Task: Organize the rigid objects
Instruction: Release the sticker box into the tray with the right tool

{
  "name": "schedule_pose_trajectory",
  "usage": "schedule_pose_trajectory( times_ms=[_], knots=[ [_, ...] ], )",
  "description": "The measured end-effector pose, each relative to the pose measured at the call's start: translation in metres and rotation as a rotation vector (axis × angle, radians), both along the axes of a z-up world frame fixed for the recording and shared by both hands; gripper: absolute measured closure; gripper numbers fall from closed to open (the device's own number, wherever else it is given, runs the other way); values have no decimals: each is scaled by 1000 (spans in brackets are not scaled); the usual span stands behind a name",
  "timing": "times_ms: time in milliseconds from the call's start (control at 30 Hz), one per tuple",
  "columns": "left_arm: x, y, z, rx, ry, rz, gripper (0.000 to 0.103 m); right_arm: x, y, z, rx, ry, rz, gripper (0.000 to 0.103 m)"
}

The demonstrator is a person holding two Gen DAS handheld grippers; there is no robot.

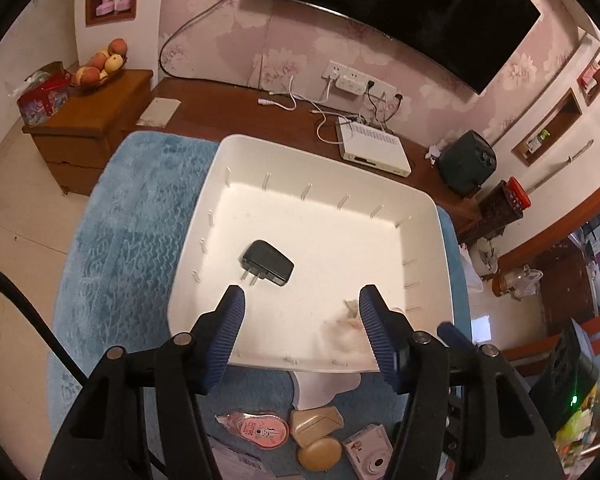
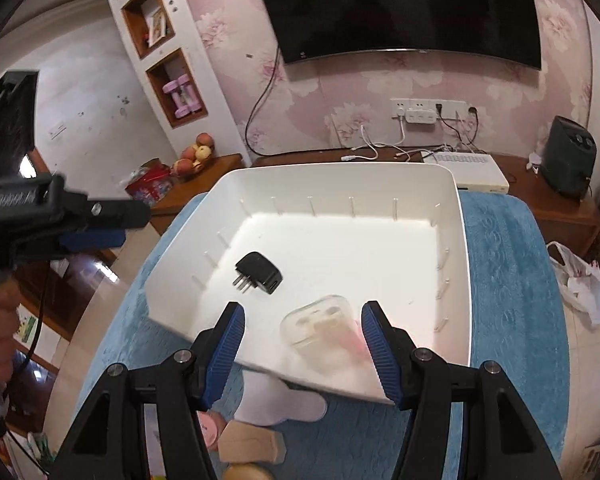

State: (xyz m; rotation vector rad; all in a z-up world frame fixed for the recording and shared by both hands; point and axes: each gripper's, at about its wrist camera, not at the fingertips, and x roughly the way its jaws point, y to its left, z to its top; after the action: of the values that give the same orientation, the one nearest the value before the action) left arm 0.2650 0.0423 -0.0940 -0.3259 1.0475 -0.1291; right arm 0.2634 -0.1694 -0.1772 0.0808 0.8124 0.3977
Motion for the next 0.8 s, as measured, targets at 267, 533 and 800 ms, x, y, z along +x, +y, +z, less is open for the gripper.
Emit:
schedule_pose_trajectory(
  times_ms=[267,533,800],
  knots=[
    [-5,0,3,31,-26,-10,40,3,-6,1,17,16,-27,33],
    [-23,-5,24,44,-83,2,39,-16,-23,21,84,8,-44,26],
    [-64,-20,51,95,-150,44,25,-45,-50,43,147,-4,-52,22]
  ],
)
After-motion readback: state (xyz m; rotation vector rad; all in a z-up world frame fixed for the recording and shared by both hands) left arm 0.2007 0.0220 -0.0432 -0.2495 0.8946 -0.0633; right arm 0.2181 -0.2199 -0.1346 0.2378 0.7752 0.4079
